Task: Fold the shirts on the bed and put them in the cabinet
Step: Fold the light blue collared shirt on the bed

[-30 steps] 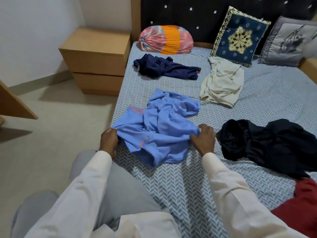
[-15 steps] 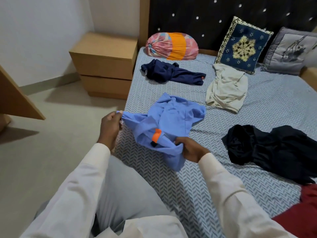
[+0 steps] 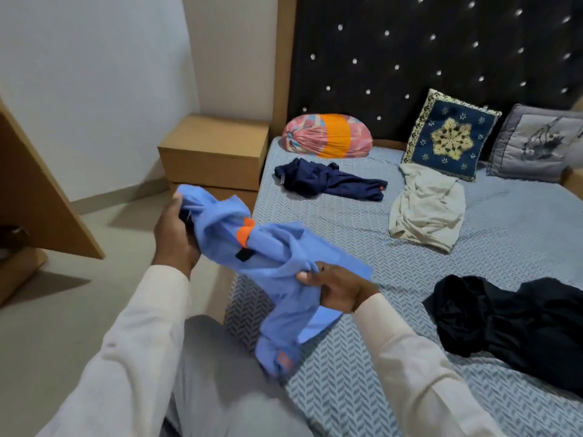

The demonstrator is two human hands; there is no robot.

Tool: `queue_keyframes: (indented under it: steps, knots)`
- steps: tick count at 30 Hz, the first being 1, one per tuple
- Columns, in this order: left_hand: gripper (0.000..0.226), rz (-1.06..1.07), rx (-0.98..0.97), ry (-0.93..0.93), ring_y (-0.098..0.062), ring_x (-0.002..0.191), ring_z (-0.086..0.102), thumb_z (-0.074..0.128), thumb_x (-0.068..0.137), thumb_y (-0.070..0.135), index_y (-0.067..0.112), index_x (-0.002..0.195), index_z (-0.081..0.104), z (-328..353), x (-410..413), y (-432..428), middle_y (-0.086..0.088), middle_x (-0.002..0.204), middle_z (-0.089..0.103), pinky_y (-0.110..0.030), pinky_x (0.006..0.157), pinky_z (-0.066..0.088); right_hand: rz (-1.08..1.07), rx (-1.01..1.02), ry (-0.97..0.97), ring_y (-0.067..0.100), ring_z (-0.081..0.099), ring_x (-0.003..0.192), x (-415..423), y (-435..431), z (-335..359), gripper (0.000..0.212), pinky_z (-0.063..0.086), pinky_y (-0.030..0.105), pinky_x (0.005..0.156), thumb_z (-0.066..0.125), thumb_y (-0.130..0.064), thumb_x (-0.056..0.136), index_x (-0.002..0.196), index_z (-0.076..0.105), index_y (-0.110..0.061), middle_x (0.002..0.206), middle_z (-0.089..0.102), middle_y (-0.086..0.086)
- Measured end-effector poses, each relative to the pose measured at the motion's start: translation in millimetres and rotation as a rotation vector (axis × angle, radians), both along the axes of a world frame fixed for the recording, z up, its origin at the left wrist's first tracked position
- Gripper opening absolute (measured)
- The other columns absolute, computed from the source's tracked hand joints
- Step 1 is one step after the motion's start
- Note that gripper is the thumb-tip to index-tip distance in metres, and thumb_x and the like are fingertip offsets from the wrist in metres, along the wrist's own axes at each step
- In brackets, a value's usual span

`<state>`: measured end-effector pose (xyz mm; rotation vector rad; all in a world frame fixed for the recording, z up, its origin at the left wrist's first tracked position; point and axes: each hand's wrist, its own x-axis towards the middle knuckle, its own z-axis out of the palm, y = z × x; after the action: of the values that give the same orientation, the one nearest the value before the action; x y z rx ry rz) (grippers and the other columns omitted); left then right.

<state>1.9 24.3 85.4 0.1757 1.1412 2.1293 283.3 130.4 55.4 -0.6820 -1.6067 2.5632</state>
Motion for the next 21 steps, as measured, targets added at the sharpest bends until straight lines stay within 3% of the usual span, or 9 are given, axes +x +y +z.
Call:
queue_keyframes:
  steps: [2, 4, 7, 10, 13, 15, 16, 18, 21]
  knots:
    - [0.062, -0.098, 0.141, 0.074, -0.011, 0.082, 0.07, 0.03, 0.107, 0.033, 0.018, 0.068, 0.077, 39.2, 2.3, 12.7, 0.0, 0.079, 0.073, -0.026, 0.079, 0.052, -0.02, -0.043, 0.13, 0.021, 0.069, 0.105, -11.4, 8.2, 22.8, 0.046, 0.055, 0.033, 0.091, 0.085, -0.03, 0.076, 0.116, 0.074, -0.013, 0.115, 0.072, 0.01]
    - [0.066, -0.21, 0.186, 0.115, -0.012, 0.073, 0.07, 0.029, 0.106, 0.035, 0.017, 0.063, 0.076, 68.4, 11.3, 40.1, -0.002, 0.074, 0.071, -0.028, 0.077, 0.051, -0.076, -0.087, 0.236, 0.025, 0.066, 0.113, -9.7, 19.6, 36.3, 0.051, 0.052, 0.037, 0.098, 0.08, -0.034, 0.082, 0.126, 0.069, -0.012, 0.124, 0.068, 0.013]
    - [0.038, -0.353, 0.179, 0.225, -0.019, 0.085, 0.066, 0.039, 0.104, 0.035, 0.011, 0.091, 0.066, 98.7, 37.4, 94.6, -0.012, 0.094, 0.064, -0.03, 0.084, 0.053, -0.231, -0.2, 0.315, 0.032, 0.06, 0.121, 11.0, 41.6, 40.1, 0.055, 0.043, 0.045, 0.11, 0.067, -0.039, 0.091, 0.137, 0.059, -0.01, 0.133, 0.061, 0.018]
    - [0.028, -0.522, 0.031, 0.553, -0.014, 0.118, 0.055, 0.045, 0.105, 0.031, 0.018, 0.126, 0.059, 90.5, 72.1, 149.9, -0.002, 0.127, 0.061, -0.031, 0.102, 0.044, -0.501, -0.256, 0.268, 0.031, 0.057, 0.124, 48.9, 72.3, 19.1, 0.054, 0.039, 0.046, 0.113, 0.044, -0.042, 0.101, 0.142, 0.053, -0.007, 0.138, 0.058, 0.019]
    - [0.046, -0.601, -0.327, 1.042, -0.014, 0.133, 0.044, 0.051, 0.102, 0.03, 0.016, 0.146, 0.043, 34.9, 110.8, 169.9, -0.001, 0.145, 0.048, -0.027, 0.107, 0.033, -0.807, -0.135, -0.023, 0.023, 0.074, 0.086, 94.0, 85.9, -24.1, 0.039, 0.061, 0.033, 0.076, 0.045, -0.032, 0.103, 0.121, 0.063, -0.002, 0.101, 0.075, 0.016]
    - [0.06, -0.68, -0.56, 1.259, -0.026, 0.13, 0.05, 0.056, 0.093, 0.042, 0.009, 0.142, 0.046, -25.9, 127.0, 156.8, -0.012, 0.141, 0.052, -0.03, 0.104, 0.034, -0.833, 0.002, -0.32, 0.017, 0.067, 0.054, 116.4, 80.8, -64.4, 0.018, 0.05, 0.024, 0.045, 0.056, -0.019, 0.098, 0.101, 0.063, -0.003, 0.068, 0.071, 0.009]
    - [0.075, -0.736, -0.628, 1.317, -0.03, 0.125, 0.054, 0.053, 0.081, 0.054, 0.007, 0.139, 0.049, -55.8, 136.1, 142.4, -0.016, 0.136, 0.055, -0.031, 0.101, 0.035, -0.819, 0.044, -0.464, 0.019, 0.065, 0.054, 126.1, 77.5, -84.7, 0.021, 0.047, 0.024, 0.044, 0.065, -0.017, 0.092, 0.107, 0.06, -0.003, 0.069, 0.068, 0.009]
    - [0.097, -0.89, -0.758, 1.377, -0.034, 0.116, 0.057, 0.047, 0.056, 0.067, 0.014, 0.136, 0.052, -109.5, 144.6, 115.9, -0.017, 0.125, 0.058, -0.034, 0.099, 0.041, -0.758, 0.089, -0.693, 0.026, 0.064, 0.066, 130.6, 62.9, -107.4, 0.058, 0.049, 0.027, 0.047, 0.079, -0.012, 0.079, 0.126, 0.045, -0.007, 0.085, 0.064, 0.015]
    - [0.093, -1.111, -0.962, 1.62, -0.034, 0.12, 0.05, 0.068, 0.062, 0.065, 0.032, 0.144, 0.039, -157.9, 163.6, 79.6, -0.009, 0.129, 0.048, -0.041, 0.098, 0.046, -0.748, 0.239, -0.691, 0.02, 0.056, 0.063, 124.3, 51.8, -115.2, 0.063, 0.045, 0.022, 0.047, 0.071, -0.004, 0.071, 0.127, 0.042, -0.006, 0.082, 0.059, 0.011]
